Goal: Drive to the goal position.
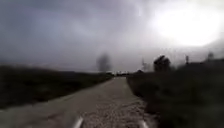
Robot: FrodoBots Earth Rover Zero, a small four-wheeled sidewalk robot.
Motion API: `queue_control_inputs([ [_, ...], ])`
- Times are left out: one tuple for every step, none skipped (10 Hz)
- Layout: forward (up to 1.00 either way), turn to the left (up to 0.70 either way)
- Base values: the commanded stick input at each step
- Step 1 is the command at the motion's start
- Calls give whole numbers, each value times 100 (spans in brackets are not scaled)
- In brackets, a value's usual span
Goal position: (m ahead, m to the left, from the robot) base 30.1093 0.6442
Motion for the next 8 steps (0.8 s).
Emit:
queue_control_inputs([
  [70, 0],
  [70, 0],
  [70, 0],
  [70, 0],
  [70, 0],
  [70, 0],
  [70, 0],
  [70, 0],
])
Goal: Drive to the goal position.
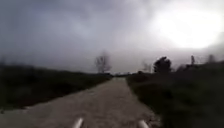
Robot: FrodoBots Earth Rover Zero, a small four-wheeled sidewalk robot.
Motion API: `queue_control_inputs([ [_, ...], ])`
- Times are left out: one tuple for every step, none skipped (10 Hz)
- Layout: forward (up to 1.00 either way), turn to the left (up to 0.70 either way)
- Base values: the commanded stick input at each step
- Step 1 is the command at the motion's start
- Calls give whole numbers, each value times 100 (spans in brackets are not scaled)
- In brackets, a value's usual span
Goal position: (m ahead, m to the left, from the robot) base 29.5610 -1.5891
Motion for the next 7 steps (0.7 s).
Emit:
queue_control_inputs([
  [70, 0],
  [70, 0],
  [70, 0],
  [70, 0],
  [70, 0],
  [70, 0],
  [70, -1],
])
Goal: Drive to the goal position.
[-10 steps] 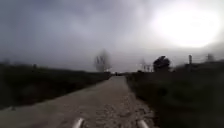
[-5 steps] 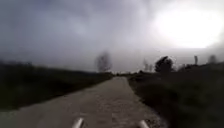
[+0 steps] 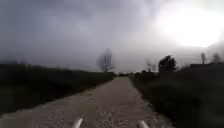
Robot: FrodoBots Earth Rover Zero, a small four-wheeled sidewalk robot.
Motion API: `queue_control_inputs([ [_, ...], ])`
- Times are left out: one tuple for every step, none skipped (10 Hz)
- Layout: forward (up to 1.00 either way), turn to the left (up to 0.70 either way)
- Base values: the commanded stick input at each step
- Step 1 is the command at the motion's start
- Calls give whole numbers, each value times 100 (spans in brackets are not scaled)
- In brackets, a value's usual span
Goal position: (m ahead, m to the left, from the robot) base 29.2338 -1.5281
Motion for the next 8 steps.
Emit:
queue_control_inputs([
  [70, -24],
  [70, -33],
  [70, 0],
  [70, 0],
  [70, 0],
  [70, 0],
  [70, 0],
  [70, 0],
])
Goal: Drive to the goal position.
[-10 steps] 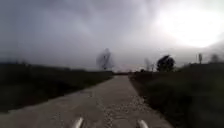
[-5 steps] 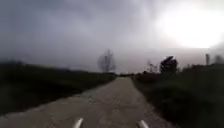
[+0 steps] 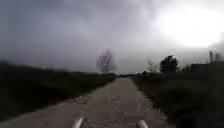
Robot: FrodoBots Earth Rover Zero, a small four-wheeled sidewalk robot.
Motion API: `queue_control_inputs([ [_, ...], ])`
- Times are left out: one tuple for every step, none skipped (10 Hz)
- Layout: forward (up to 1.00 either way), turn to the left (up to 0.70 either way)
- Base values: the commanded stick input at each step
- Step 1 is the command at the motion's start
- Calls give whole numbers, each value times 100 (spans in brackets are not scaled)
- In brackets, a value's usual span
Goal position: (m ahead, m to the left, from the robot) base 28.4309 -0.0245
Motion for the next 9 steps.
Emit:
queue_control_inputs([
  [70, -7],
  [70, -35],
  [70, -34],
  [70, -28],
  [70, -13],
  [70, 0],
  [70, 0],
  [70, 0],
  [70, 0],
])
